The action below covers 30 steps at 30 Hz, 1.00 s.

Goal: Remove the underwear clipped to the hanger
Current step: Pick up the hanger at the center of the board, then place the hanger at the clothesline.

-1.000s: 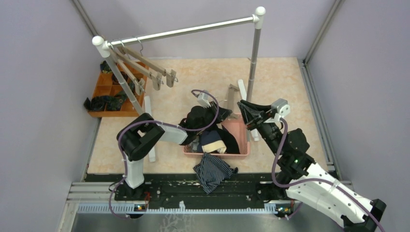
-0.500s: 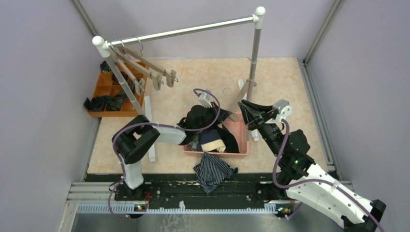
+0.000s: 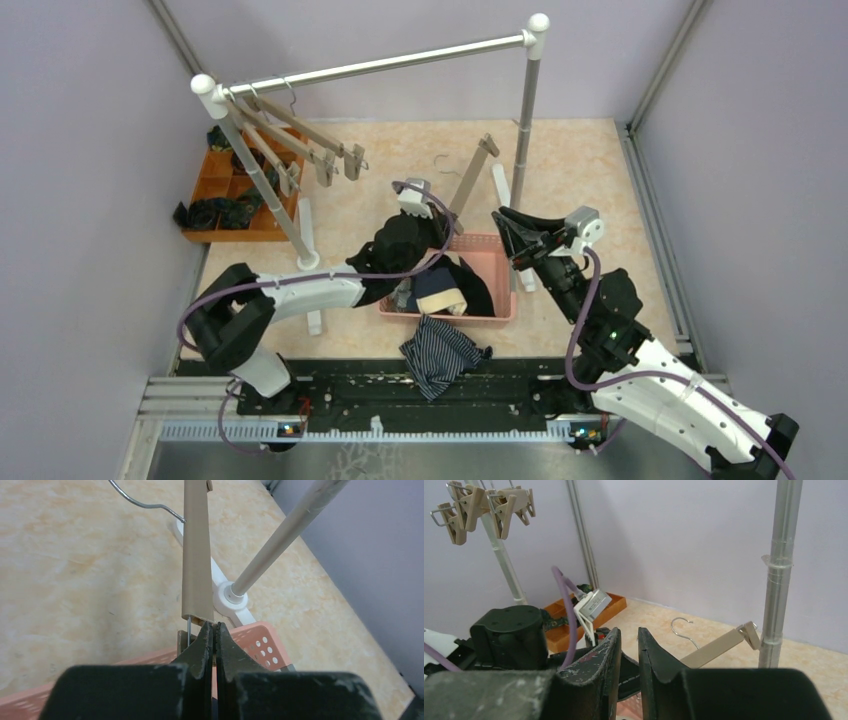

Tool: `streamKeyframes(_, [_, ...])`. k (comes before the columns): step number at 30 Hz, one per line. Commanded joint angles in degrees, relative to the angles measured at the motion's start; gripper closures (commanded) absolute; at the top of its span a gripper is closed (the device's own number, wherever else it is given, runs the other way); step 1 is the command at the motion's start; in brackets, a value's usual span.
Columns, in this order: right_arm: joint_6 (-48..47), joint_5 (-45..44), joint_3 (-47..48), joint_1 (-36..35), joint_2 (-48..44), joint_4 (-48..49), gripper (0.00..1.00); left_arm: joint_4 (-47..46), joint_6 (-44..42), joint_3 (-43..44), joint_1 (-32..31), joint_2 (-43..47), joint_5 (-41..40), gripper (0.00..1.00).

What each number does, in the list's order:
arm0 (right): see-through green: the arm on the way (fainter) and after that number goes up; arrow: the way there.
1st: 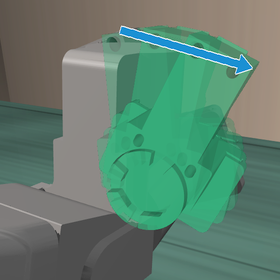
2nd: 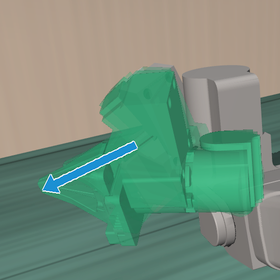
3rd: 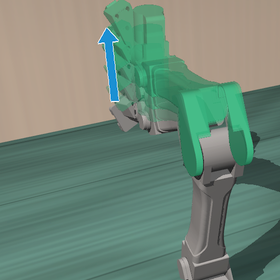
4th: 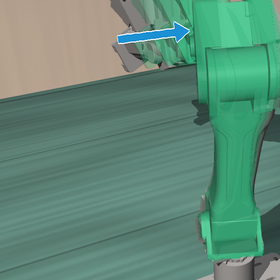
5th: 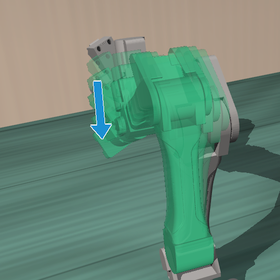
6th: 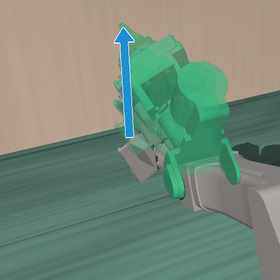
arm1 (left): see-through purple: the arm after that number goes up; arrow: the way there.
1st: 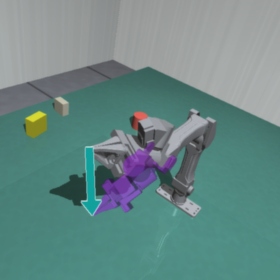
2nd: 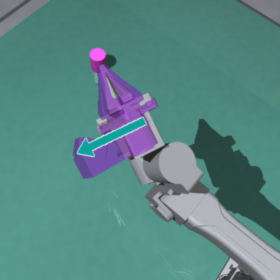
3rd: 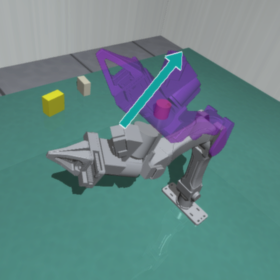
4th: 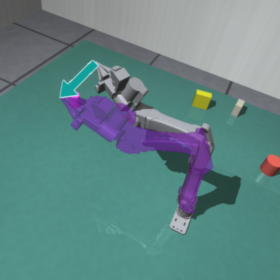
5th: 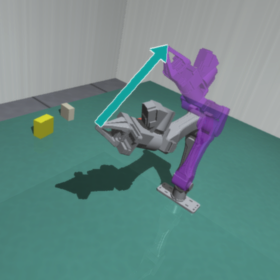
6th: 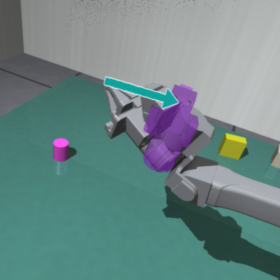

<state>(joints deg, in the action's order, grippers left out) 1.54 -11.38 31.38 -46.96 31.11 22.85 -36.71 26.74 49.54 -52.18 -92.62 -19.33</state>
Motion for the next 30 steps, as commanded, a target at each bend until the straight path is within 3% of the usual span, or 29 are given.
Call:
streamKeyframes(1, [0.7, 1.4, 0.1, 0.5, -0.9, 3.2, 0.8, 3.5, -11.1, -1.3, -2.9, 4.7, -11.0, 1.0])
streamKeyframes(10, [0.6, 1.3, -0.5, 0.5, -3.6, 4.5, 0.81, 17.9, -20.9, -2.5, -13.2, 14.9, -27.3, 1.0])
streamKeyframes(18, [1.1, 2.4, -2.3, 0.4, -7.1, 6.3, 0.8, 33.7, -26.3, 8.4, -24.5, 18.9, -37.5, 1.0])
streamKeyframes(26, [1.4, 1.0, -4.7, 0.5, -11.4, 6.1, 0.81, 31.2, -38.2, 19.6, -31.4, 12.7, -48.1, 1.0])
streamKeyframes(30, [1.4, 0.7, -4.9, 0.5, -14.6, 4.8, 0.8, 19.4, -49.6, 20.6, -31.5, 10.7, -49.9, 1.0])
